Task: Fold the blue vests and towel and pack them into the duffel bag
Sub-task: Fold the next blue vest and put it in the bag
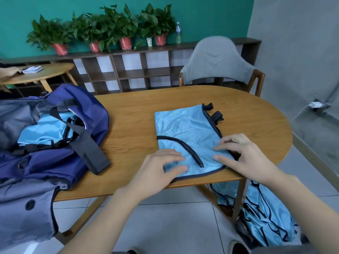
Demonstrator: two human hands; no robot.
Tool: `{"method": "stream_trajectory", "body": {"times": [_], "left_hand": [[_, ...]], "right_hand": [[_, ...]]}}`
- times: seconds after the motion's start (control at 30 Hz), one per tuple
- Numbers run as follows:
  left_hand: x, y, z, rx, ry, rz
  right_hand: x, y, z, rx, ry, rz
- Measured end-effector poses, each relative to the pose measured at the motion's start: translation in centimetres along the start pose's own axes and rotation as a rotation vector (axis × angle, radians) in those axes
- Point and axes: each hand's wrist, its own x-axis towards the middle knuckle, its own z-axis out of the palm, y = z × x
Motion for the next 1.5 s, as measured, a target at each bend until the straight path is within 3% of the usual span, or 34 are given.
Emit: {"method": "stream_trajectory", "body": {"times": [0.13,0.23,0.5,0.73,1.0,1.17,1.37,1.5], "left_hand": [[-2.5,-0.1,0.7,0.179,-0.095,0.037],[-3.7,0.1,0.9,0.250,-0.034,0.095],[-4.8,3.0,0.0,0.008,0.242,-0.025],[-4.2,5.5,-1.2,-0.201,0.336,-0.109],[-0.9,4.4,-3.1,-0.269,0.402,-0.102],[4.7,1.1,-3.6,-0.227,0.437,-0.225],[9.0,-3.5,-1.8,-0.006,0.304,-0.370],[9.1,-5.0,-0.8,0.094,0.240,-0.453]], "right_hand": [[-2.3,-0.6,0.5,0.022,-0.057,-0.010],[-3.8,-1.2,0.9,0.039,-0.056,-0.011],[-5.7,-2.6,1.1,0.069,0.090,-0.133],[-5.2,-5.9,-2.7,0.460,0.148,0.110],[-0.2,-6.4,-3.8,0.684,0.253,0.144],[5.8,-4.5,-2.7,0.623,0.222,0.232],[10.2,-0.8,0.5,0.143,0.122,0.260],[10.9,1.0,1.8,-0.017,0.071,0.290]]}}
